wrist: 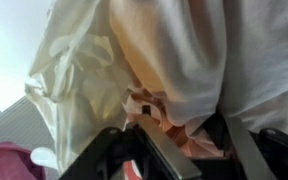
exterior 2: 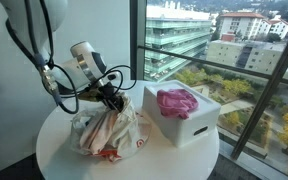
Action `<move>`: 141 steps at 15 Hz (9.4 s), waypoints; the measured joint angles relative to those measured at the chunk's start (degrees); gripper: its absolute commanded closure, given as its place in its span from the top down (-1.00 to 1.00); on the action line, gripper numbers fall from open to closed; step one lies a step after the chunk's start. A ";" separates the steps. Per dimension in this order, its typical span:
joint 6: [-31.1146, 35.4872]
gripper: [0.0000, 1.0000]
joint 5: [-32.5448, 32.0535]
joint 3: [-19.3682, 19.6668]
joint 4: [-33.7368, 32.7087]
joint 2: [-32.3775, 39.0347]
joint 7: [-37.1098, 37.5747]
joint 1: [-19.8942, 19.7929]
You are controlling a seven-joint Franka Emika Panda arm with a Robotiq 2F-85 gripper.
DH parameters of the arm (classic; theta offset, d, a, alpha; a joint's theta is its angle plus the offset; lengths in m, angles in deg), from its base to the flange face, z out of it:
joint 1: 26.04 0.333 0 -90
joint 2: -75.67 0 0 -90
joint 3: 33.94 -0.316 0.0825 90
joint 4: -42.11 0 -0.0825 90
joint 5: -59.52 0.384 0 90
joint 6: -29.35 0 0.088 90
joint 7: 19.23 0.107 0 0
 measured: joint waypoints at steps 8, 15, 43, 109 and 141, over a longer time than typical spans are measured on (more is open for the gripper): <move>-8.16 1.00 13.01 3.78 4.02 -10.96 -10.64 4.44; -9.73 1.00 13.19 3.86 6.63 -13.20 -11.37 5.36; 30.98 -0.78 -26.58 15.00 29.16 -13.79 -3.40 4.45; 26.11 1.00 -33.69 17.49 -2.72 -4.91 27.34 -9.08; 29.31 -0.72 -2.72 3.92 -4.01 -3.64 -2.90 -22.05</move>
